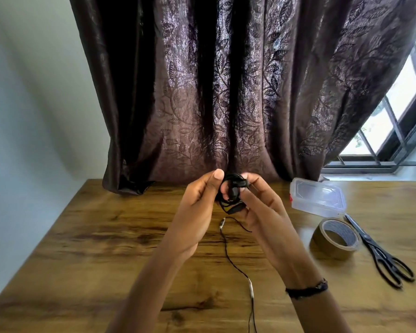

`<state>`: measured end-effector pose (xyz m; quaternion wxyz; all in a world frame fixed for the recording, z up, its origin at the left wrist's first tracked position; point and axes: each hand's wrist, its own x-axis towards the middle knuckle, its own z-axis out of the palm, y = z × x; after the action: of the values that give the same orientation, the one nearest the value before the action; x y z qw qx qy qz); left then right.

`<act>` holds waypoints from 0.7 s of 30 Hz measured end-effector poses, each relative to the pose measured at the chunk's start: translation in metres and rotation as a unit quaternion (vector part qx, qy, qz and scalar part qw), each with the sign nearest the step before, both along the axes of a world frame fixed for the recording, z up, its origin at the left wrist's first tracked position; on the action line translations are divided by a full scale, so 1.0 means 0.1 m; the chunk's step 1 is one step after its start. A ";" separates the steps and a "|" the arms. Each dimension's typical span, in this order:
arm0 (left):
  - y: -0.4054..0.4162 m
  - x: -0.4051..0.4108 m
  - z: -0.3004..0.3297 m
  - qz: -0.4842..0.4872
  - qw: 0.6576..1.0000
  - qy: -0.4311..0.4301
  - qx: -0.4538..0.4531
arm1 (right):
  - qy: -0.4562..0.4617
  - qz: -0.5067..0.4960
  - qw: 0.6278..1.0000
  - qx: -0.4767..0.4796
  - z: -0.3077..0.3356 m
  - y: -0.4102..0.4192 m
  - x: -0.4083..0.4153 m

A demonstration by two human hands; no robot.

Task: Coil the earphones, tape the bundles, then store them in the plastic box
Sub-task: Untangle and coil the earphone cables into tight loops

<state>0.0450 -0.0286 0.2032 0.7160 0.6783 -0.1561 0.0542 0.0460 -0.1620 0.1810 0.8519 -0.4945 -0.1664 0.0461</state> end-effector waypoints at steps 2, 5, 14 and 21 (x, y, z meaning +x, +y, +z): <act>0.01 -0.01 0.00 -0.005 1.000 -0.003 0.024 | -0.026 -0.022 0.999 -0.038 -0.03 -0.03 0.01; 0.03 0.01 -0.02 0.023 0.999 -0.001 0.040 | -0.059 -0.038 0.993 -0.096 -0.04 -0.11 -0.01; 0.06 0.05 -0.08 0.041 0.997 -0.004 0.071 | -0.327 -0.304 0.803 -0.394 0.00 -0.01 -0.04; 0.12 0.04 -0.08 0.008 0.996 0.037 0.080 | -0.291 -0.265 0.835 -0.384 -0.04 -0.03 -0.04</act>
<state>0.0488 -0.0165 0.1952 0.6642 0.7362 -0.1279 0.0222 0.0420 -0.1648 0.1774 0.4857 -0.7976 -0.2377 -0.2672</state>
